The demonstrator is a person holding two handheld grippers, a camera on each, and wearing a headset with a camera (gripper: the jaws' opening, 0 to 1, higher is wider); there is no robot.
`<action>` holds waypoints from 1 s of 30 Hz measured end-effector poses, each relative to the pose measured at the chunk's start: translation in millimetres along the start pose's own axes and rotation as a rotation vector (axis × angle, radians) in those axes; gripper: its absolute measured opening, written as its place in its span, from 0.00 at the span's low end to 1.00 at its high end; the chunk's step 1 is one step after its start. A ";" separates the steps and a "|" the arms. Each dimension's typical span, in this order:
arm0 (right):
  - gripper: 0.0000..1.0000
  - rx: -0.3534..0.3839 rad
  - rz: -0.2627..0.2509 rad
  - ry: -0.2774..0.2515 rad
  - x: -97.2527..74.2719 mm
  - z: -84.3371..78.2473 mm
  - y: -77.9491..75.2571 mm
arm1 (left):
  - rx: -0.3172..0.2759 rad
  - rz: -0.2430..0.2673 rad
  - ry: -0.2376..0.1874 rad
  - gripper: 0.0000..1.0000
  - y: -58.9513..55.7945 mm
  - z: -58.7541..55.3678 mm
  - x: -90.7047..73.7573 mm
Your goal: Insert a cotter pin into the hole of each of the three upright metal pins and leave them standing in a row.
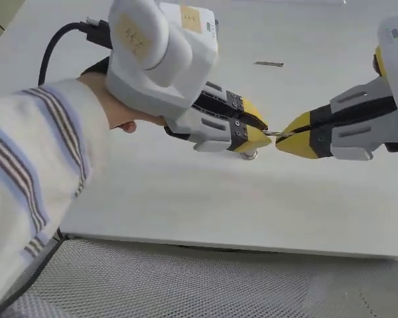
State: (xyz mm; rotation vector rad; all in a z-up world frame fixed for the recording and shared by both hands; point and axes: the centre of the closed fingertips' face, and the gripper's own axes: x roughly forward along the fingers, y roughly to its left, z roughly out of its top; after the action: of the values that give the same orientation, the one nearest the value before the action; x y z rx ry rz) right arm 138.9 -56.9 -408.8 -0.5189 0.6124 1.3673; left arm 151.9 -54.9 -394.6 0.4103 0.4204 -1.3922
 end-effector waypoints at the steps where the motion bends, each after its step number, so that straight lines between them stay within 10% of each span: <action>1: 0.00 0.005 -0.010 0.000 -0.8 -2.2 -2.2 | -0.003 0.006 0.000 0.12 2.1 -1.0 -0.3; 7: 0.00 0.034 -0.075 0.020 -4.8 -21.9 -25.6 | -0.015 0.065 0.010 0.28 19.5 -7.2 1.9; 30: 0.00 0.012 -0.105 0.077 9.7 -47.3 -48.2 | -0.051 0.065 0.116 0.11 40.4 -39.4 27.4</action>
State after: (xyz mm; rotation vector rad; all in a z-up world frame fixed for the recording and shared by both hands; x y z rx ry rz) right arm 182.8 -87.8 -450.8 -0.5883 0.6465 1.2480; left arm 193.9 -52.6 -441.3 0.4613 0.5319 -1.2957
